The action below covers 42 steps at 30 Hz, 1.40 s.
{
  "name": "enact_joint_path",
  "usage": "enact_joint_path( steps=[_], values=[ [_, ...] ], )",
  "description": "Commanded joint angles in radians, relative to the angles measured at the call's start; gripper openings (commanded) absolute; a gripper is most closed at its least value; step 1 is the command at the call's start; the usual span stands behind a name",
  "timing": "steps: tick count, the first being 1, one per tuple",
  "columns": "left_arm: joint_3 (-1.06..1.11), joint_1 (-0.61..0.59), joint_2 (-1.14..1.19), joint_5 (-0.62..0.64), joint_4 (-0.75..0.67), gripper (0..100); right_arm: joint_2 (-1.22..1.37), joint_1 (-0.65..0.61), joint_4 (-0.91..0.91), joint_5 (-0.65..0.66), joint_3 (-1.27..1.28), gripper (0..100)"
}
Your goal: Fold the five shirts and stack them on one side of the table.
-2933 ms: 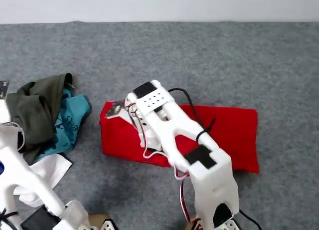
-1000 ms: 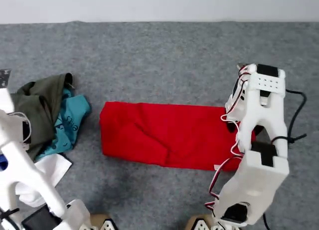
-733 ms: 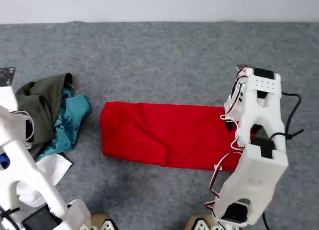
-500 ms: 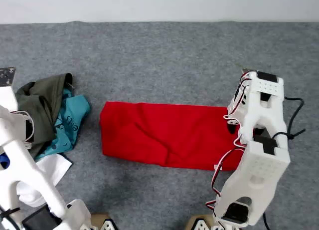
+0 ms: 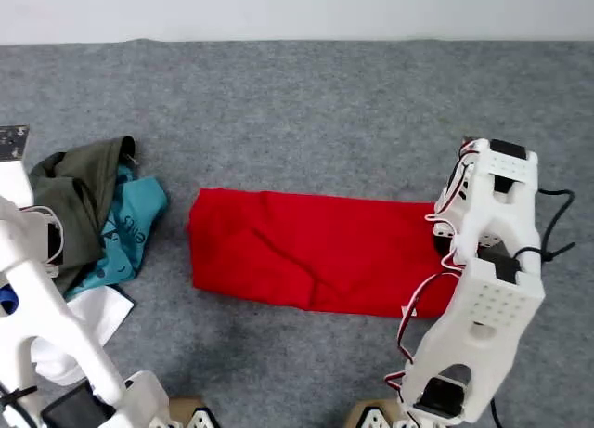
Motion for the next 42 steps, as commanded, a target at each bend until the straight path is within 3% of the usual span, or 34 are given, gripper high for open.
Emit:
enact_joint_path(
  steps=[1,8,18,25,31,37,42],
  values=[
    [-0.028,0.005,-0.040,0.011,0.029,1,-0.070,0.007,0.027,0.015,0.012,0.6],
    [-0.028,0.006,-0.040,0.011,0.029,1,-0.202,0.068,0.088,0.150,0.012,0.9],
    [-0.028,0.006,-0.040,0.011,0.029,1,-0.203,0.314,-0.004,0.474,-0.057,0.9],
    [-0.028,0.006,-0.040,0.011,0.029,1,-0.134,0.423,0.039,0.526,-0.242,0.9],
    [-0.028,0.017,-0.040,0.011,0.029,1,-0.137,0.366,0.295,0.565,-0.351,0.9],
    [-0.028,0.080,-0.040,0.029,0.029,1,-0.222,0.325,0.308,0.519,-0.316,0.9],
    [-0.028,0.147,-0.040,0.101,0.029,1,-0.387,0.239,0.308,0.514,-0.130,0.9]
  ],
)
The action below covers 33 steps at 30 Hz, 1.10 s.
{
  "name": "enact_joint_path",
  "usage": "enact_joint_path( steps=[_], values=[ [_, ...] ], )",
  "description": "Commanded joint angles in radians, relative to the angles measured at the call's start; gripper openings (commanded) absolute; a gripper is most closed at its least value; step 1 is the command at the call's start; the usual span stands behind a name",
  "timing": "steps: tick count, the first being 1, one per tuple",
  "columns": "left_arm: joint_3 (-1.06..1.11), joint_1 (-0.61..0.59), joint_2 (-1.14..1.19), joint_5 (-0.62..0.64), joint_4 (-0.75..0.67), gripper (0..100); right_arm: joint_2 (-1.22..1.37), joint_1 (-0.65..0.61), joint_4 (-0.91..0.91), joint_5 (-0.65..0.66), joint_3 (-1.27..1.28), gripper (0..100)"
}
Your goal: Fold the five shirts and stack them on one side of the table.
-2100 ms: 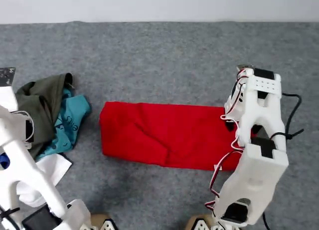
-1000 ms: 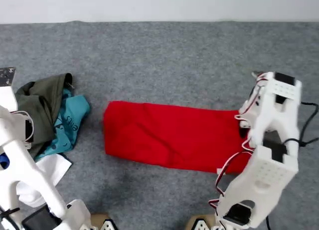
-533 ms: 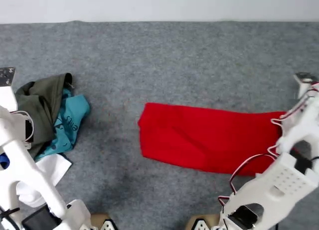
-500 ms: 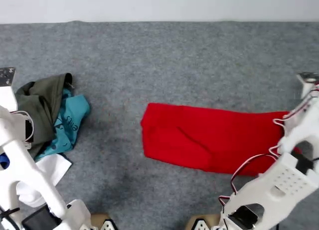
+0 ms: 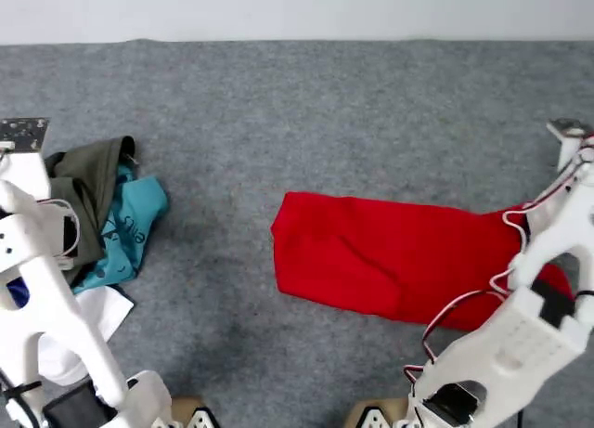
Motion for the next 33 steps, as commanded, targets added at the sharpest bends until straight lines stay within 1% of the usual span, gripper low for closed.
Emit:
enact_joint_path(
  steps=[1,3,6,11,16,20,26,33],
  values=[
    [-0.028,0.060,-0.040,0.048,0.029,1,-0.180,-0.084,0.044,-0.015,0.123,0.9],
    [-0.028,0.091,-0.040,0.063,0.028,1,-0.268,-0.140,0.042,-0.032,0.207,0.9],
    [-0.030,0.120,-0.040,0.074,0.028,1,-0.398,-0.237,0.042,-0.094,0.301,0.9],
    [-0.031,0.120,-0.040,0.094,0.028,1,-0.562,-0.447,0.041,-0.236,0.359,0.9],
    [-0.031,0.120,-0.040,0.094,0.028,1,-0.582,-0.696,0.031,-0.376,0.358,0.9],
    [-0.031,0.118,-0.040,0.094,0.028,1,-0.545,-0.843,-0.059,-0.445,0.358,0.9],
    [-0.031,0.118,-0.040,0.095,0.028,1,-0.423,-0.961,-0.171,-0.454,0.358,0.9],
    [-0.031,0.118,-0.041,0.095,0.028,1,-0.294,-0.992,-0.252,-0.446,0.356,0.9]
  ],
)
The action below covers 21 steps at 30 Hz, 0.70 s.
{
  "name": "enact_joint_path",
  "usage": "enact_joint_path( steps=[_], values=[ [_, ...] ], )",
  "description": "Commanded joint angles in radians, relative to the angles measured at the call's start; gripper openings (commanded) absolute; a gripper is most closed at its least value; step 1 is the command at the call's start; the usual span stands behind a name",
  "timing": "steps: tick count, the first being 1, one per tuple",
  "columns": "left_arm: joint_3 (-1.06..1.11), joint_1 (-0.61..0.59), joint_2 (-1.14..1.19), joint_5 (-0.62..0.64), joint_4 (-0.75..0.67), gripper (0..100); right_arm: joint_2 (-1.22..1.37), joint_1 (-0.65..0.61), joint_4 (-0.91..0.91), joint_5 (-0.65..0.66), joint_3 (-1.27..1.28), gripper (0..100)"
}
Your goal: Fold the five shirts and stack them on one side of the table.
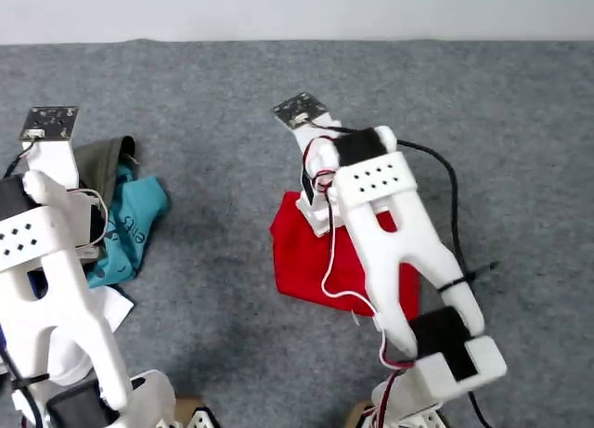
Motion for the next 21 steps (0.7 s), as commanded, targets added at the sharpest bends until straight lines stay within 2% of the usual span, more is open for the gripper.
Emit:
enact_joint_path(
  steps=[1,10,21],
  values=[
    [-0.031,0.005,-0.041,0.012,0.028,1,0.024,-0.022,-0.039,-0.005,-0.009,0.9],
    [-0.030,0.005,-0.041,0.012,0.028,1,0.139,-0.030,-0.091,-0.003,-0.040,0.9],
    [-0.030,0.005,-0.041,0.012,0.026,1,0.315,-0.031,-0.001,-0.003,-0.321,1.7]
  ],
)
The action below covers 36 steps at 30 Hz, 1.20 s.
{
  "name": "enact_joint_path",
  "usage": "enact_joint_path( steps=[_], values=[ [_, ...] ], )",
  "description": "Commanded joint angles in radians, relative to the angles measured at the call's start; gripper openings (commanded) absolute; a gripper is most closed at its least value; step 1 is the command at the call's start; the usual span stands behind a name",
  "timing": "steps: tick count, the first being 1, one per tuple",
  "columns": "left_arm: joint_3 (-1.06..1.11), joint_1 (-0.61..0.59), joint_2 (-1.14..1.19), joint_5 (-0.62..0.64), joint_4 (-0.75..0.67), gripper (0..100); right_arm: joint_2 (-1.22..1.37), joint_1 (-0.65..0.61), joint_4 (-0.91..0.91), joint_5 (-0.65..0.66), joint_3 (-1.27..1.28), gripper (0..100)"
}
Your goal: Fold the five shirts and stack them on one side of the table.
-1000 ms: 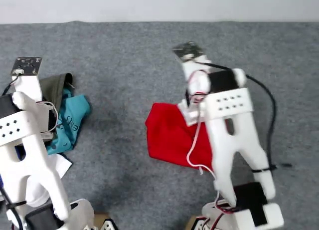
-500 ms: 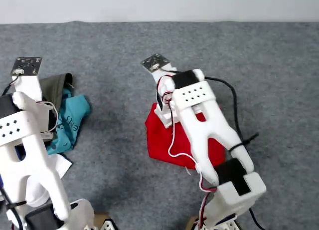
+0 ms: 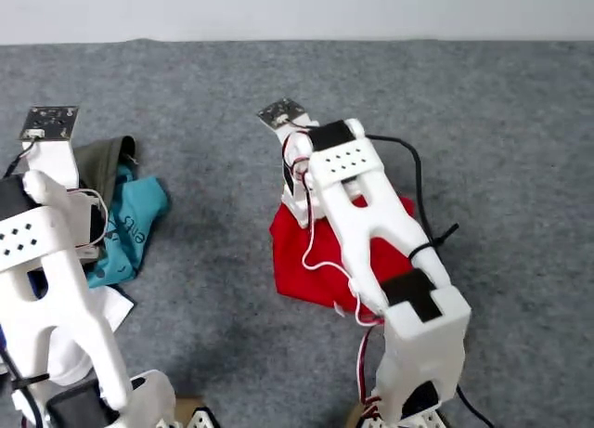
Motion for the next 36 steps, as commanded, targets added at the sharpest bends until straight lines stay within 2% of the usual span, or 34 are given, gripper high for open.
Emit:
enact_joint_path(
  steps=[1,7,10,17,20,24,29,33,36],
  values=[
    [-0.030,0.005,-0.041,0.012,0.026,1,0.027,-0.008,0.044,-0.003,-0.129,3.4],
    [-0.028,0.005,-0.041,0.012,0.026,1,0.071,-0.012,0.117,-0.003,-0.244,21.7],
    [-0.028,0.005,-0.041,0.012,0.026,1,0.071,-0.025,0.128,-0.003,-0.288,23.1],
    [-0.028,0.005,-0.041,0.038,0.026,1,0.073,-0.047,0.291,-0.003,-0.420,23.0],
    [-0.028,0.005,-0.041,0.038,0.026,1,0.071,0.038,0.294,-0.003,-0.419,18.4],
    [-0.031,0.005,-0.041,0.038,0.026,1,0.071,0.157,0.294,0.017,-0.419,0.4],
    [-0.033,0.003,-0.041,0.038,0.026,1,0.031,0.266,0.297,0.152,-0.342,0.9],
    [-0.035,0.002,-0.041,0.038,0.026,1,-0.047,0.280,0.295,0.229,-0.149,0.9],
    [-0.048,-0.048,-0.077,0.038,0.026,1,-0.082,0.278,0.292,0.261,-0.005,0.9]
  ],
)
